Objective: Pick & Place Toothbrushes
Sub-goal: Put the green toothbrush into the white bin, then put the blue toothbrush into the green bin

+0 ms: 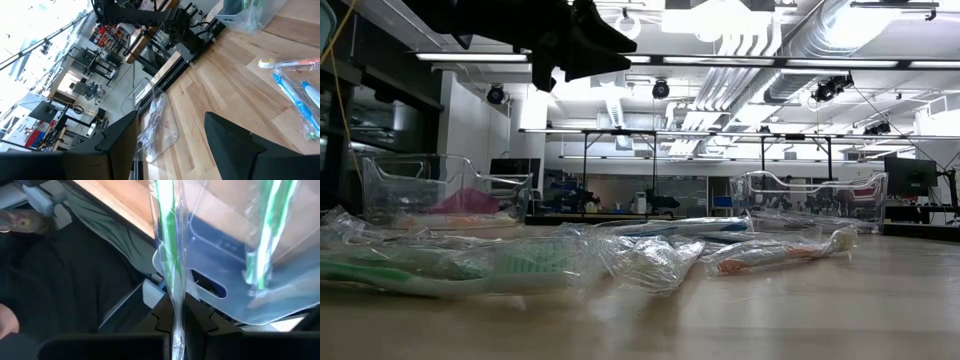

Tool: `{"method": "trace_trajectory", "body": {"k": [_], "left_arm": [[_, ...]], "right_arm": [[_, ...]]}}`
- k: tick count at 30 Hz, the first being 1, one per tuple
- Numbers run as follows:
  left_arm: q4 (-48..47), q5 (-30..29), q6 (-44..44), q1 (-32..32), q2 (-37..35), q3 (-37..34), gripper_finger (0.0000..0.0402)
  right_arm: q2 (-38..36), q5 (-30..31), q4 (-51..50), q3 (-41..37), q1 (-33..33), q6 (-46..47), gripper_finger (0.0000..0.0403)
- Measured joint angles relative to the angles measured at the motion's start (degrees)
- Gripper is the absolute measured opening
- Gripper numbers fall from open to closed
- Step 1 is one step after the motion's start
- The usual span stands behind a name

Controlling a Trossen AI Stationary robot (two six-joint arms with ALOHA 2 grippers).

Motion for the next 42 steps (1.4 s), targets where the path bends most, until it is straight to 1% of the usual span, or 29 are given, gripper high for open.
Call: {"method": "trace_trajectory", "body": {"k": [4, 7, 11, 13, 17, 20, 26, 29, 36, 39, 42], "left_arm": [[0.0, 0.02, 0.0, 0.0, 0.0, 0.0, 0.0221], [-0.02, 0.02, 0.0, 0.01, 0.0, 0.0, 0.0221], [-0.02, 0.02, 0.0, 0.02, 0.0, 0.0, 0.0221], [-0.02, 0.04, 0.0, 0.0, 0.0, 0.0, 0.0221], [-0.02, 0.04, 0.0, 0.01, 0.0, 0.0, 0.0221], [-0.02, 0.04, 0.0, 0.0, 0.0, 0.0, 0.0221], [-0.52, 0.04, 0.0, 0.02, 0.0, 0.0, 0.0221], [-0.52, 0.04, 0.0, 0.02, 0.02, 0.0, 0.0221], [-0.52, 0.03, 0.0, 0.02, 0.02, 0.0, 0.0221], [-0.52, 0.03, 0.0, 0.02, 0.02, 0.0, 0.0221], [-0.56, 0.04, 0.0, 0.02, 0.02, 0.0, 0.0221]], "right_arm": [[0.6, 4.95, 1.59, 0.0, 4.73, 4.12, 0.0013], [1.2, 6.72, 1.65, 0.0, 7.99, 7.51, 0.0013], [2.19, 7.85, 1.6, 0.0, 11.83, 12.35, 0.0013], [2.96, 8.33, 0.95, 0.0, 13.19, 12.8, 0.0013], [5.12, 9.12, -0.96, 0.0, 14.12, 12.83, 0.0013], [7.09, 7.7, -1.35, 0.0, 14.14, 12.74, 0.0019], [10.95, 4.9, -4.38, 0.0, 14.15, 12.18, 0.0061], [11.84, 4.66, -5.94, 0.0, 14.15, 12.11, 0.0086], [11.11, 5.91, -6.1, 0.0, 13.99, 9.35, 0.0139], [9.56, 8.63, -6.03, 0.0, 13.98, 9.16, 0.0151], [7.6, 10.3, -5.48, 0.0, 13.98, 9.27, 0.0153]]}}
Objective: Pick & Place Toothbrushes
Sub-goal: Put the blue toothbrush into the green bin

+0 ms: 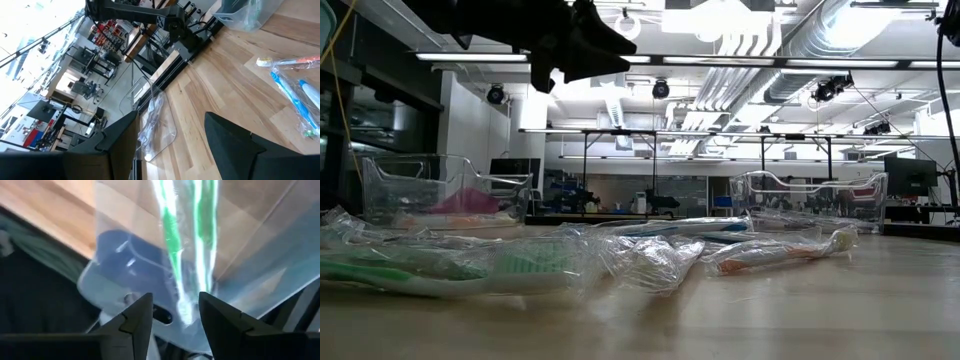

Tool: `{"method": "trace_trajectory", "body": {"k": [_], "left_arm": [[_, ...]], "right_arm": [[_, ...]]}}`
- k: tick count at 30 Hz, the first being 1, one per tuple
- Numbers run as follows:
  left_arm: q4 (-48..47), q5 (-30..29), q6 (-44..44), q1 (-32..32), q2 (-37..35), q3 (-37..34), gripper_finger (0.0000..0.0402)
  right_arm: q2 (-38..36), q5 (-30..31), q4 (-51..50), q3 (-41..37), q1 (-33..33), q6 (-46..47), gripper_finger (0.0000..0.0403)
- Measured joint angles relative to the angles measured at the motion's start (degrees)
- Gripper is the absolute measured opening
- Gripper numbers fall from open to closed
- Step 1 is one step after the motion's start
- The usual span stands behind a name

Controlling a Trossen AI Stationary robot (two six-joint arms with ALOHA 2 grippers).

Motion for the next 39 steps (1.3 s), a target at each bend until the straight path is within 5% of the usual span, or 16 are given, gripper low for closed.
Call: {"method": "trace_trajectory", "body": {"k": [11, 26, 34, 39], "left_arm": [[-3.74, -1.71, -0.02, -0.01, 0.02, 0.0, 0.0221], [-11.2, -2.53, -5.77, 0.0, 0.02, 0.02, 0.0221], [-17.25, -2.68, -7.8, 0.0, 0.02, 0.02, 0.0221], [-20.23, -2.63, -9.01, 0.0, -1.53, 0.02, 0.0221]], "right_arm": [[-3.31, 19.52, -0.24, 0.0, -1.68, -15.03, 0.0136], [-2.45, 29.84, 0.46, 0.0, -24.87, -66.23, 0.0134], [4.73, 39.21, 16.32, 0.0, -33.27, -99.68, 0.0134], [12.49, 39.58, 28.91, 0.0, -37.76, -110.73, 0.0134]]}}
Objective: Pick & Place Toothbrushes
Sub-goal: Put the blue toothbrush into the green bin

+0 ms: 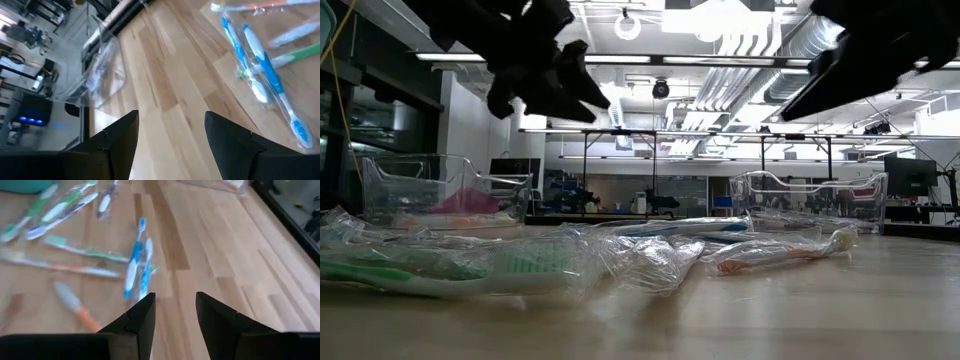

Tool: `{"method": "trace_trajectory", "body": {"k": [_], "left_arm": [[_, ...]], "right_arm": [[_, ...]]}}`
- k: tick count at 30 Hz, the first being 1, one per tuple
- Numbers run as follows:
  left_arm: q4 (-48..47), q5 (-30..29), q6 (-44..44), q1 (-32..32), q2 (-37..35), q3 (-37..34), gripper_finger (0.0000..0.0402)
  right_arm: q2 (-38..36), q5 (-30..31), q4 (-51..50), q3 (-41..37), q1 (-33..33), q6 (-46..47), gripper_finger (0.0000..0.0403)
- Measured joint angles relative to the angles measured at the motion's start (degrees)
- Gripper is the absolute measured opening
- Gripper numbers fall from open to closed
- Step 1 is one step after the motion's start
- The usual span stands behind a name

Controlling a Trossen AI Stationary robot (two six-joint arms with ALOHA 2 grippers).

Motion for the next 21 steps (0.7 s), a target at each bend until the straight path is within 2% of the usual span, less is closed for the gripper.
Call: {"method": "trace_trajectory", "body": {"k": [8, 15, 21], "left_arm": [[-10.31, 0.34, -2.58, -0.02, -8.57, -1.73, 0.0221], [-10.53, 0.11, -4.32, -0.02, -18.05, -7.21, 0.0221], [-10.28, -0.02, -6.09, -0.02, -25.2, -9.58, 0.0221]], "right_arm": [[12.72, -1.8, 9.51, -0.02, -5.46, -2.19, 0.0134], [20.29, -4.21, 21.23, -0.02, -7.49, -9.73, 0.0134], [23.3, -4.51, 26.38, -0.04, -7.75, -13.69, 0.0151]]}}
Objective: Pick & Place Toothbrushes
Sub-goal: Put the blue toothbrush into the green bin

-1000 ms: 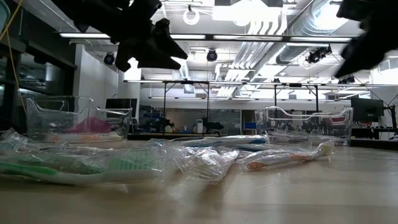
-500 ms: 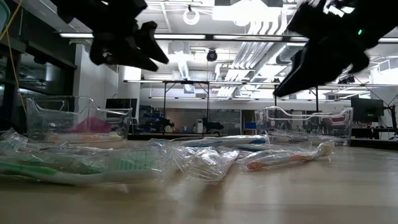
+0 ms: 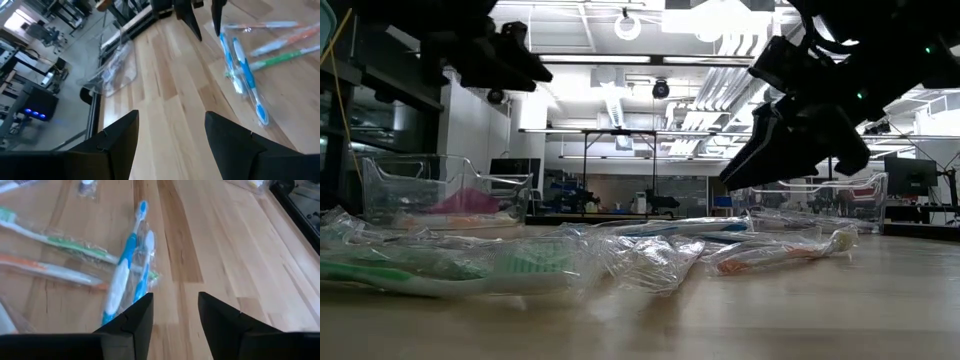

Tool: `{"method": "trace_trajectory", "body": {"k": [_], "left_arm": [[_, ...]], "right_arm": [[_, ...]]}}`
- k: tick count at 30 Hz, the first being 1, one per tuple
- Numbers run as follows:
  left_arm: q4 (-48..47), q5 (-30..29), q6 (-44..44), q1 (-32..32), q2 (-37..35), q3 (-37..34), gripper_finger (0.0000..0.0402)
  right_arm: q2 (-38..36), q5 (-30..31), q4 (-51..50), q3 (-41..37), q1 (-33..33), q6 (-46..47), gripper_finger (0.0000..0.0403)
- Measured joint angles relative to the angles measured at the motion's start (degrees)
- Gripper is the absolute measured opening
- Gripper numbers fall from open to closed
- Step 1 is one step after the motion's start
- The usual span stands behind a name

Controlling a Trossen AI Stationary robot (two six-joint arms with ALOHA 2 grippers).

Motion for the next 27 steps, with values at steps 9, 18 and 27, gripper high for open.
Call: {"method": "trace_trajectory", "body": {"k": [9, 18, 27], "left_arm": [[0.16, -0.01, -0.18, 0.0, -2.95, -1.96, 0.0221], [0.27, -0.01, -0.16, 0.0, -2.93, -1.96, 0.0221], [0.23, 0.01, -0.18, 0.0, -2.93, -1.96, 0.0221]], "right_arm": [[2.33, -3.71, 3.21, 0.02, -1.34, -1.75, 0.0205], [8.15, -11.55, 8.08, 0.02, -1.7, -2.39, 0.0201], [10.56, -12.24, 10.22, 0.02, -1.7, -3.03, 0.0194]]}}
